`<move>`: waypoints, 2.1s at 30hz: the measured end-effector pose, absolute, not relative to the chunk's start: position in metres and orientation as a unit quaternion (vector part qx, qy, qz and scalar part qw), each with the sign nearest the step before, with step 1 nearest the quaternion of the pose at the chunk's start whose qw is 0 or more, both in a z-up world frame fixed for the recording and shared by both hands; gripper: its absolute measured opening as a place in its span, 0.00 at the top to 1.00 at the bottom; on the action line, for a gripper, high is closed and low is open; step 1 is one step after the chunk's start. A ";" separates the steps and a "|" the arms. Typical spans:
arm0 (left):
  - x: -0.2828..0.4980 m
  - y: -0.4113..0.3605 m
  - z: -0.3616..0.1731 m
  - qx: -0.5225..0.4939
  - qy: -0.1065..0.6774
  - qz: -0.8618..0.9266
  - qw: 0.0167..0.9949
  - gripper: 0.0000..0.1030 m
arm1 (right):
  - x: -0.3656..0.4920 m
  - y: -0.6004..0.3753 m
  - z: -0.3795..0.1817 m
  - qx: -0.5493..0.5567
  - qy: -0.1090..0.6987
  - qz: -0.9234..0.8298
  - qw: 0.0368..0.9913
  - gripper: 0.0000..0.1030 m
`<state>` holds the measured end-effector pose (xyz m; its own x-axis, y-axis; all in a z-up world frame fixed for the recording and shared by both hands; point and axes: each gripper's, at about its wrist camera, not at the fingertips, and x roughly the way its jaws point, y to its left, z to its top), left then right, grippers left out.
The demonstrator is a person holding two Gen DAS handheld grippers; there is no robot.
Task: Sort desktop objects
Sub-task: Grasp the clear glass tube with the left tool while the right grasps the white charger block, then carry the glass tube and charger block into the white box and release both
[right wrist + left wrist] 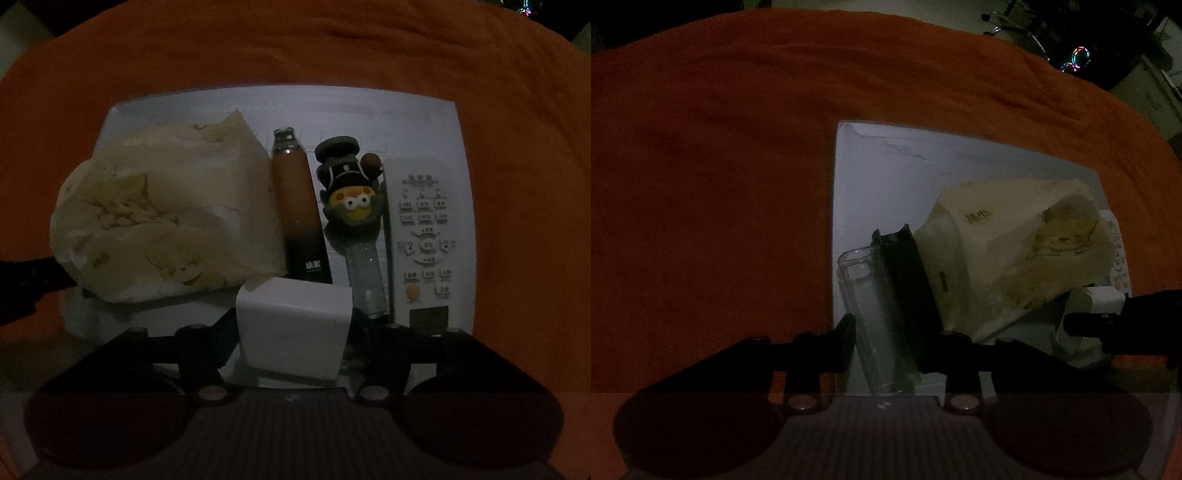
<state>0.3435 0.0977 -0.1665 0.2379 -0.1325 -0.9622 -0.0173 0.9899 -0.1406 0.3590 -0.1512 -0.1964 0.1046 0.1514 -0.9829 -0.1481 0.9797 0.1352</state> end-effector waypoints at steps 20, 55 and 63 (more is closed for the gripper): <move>0.340 0.102 -0.162 -0.071 0.613 -0.040 0.786 0.83 | 0.349 -0.150 -0.193 0.004 0.640 0.101 0.762 0.40; 0.356 0.102 -0.186 -0.098 0.637 -0.044 0.763 0.75 | 0.346 -0.155 -0.188 0.002 0.642 0.107 0.759 0.40; 0.349 0.107 -0.174 -0.076 0.620 -0.042 0.780 0.75 | 0.344 -0.158 -0.182 0.005 0.638 0.103 0.763 0.41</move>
<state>0.3490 0.1072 -0.1738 0.2277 -0.1603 -0.9604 -0.0283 0.9848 -0.1711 0.3438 -0.1581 -0.1817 0.1634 0.1636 -0.9729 -0.1514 0.9786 0.1391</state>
